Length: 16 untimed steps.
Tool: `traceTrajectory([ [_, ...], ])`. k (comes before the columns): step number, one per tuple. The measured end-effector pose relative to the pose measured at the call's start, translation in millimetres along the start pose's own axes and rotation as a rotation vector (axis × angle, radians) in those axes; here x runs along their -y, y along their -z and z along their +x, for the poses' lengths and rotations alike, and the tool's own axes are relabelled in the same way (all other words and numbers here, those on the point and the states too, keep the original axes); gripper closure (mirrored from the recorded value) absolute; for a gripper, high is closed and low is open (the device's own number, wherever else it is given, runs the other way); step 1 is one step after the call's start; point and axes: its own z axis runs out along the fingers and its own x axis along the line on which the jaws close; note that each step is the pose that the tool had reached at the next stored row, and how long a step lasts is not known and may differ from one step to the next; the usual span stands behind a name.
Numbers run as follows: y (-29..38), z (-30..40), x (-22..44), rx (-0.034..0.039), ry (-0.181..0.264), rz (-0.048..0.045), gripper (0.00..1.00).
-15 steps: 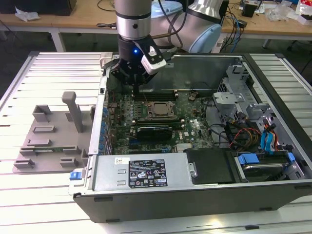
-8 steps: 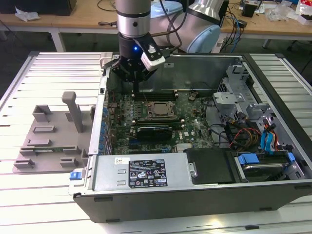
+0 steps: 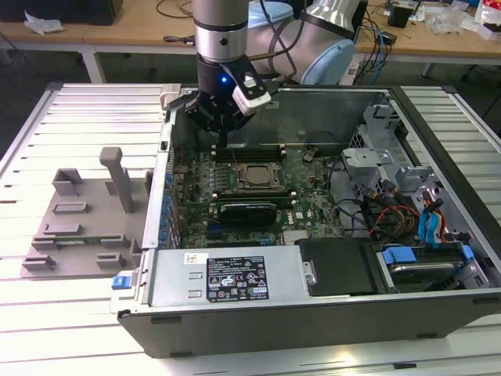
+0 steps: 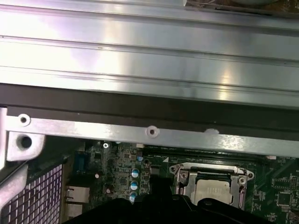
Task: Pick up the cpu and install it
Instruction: 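Install the first cpu locking lever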
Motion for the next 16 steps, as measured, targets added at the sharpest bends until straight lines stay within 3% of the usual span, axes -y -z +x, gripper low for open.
traceTrajectory([
  [9, -0.6, -14.4, 1.2, 0.0000, 0.000, 0.0000, 0.89],
  [12, -1.4, -24.0, 2.0, -0.0013, 0.000, 0.0000, 0.89],
  [16, -1.7, -26.7, 2.2, -0.0015, 0.000, -0.0001, 0.89],
])
